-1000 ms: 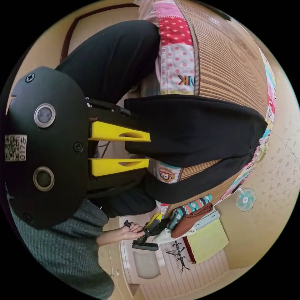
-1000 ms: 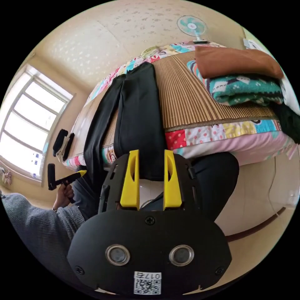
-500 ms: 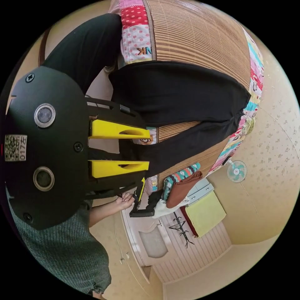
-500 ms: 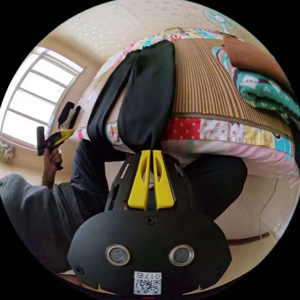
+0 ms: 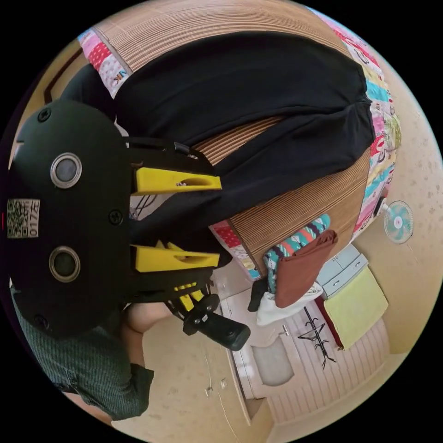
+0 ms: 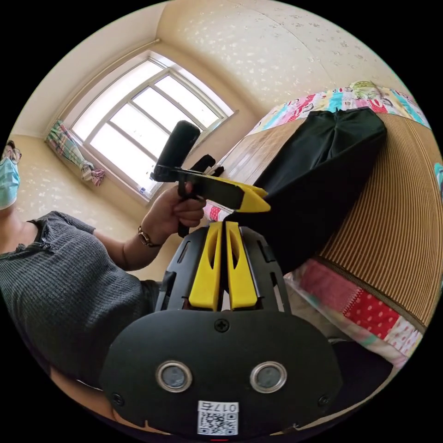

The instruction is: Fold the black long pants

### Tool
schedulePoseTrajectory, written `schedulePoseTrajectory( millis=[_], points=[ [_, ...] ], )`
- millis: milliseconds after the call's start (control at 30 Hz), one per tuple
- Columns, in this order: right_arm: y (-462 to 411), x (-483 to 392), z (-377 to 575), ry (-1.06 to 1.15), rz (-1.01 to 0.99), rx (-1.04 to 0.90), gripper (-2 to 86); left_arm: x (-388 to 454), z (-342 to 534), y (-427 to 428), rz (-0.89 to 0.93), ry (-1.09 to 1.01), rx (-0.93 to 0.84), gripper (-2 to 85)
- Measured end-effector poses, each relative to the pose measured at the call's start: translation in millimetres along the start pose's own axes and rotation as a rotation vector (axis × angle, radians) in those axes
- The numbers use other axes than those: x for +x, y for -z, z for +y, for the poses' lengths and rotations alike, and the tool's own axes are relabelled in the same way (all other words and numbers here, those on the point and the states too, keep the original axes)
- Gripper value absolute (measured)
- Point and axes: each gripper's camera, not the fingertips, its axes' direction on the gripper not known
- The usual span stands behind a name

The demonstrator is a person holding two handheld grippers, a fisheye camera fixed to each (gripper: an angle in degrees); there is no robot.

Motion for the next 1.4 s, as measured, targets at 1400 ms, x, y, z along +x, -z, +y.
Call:
schedulePoseTrajectory(
  millis=[1400],
  points=[
    [-224.1,258.2,-443.6,-0.173,0.435,0.129,5.0,-100.7,235.5,157.9,-0.059,0.422,0.424,3.4]
  ],
)
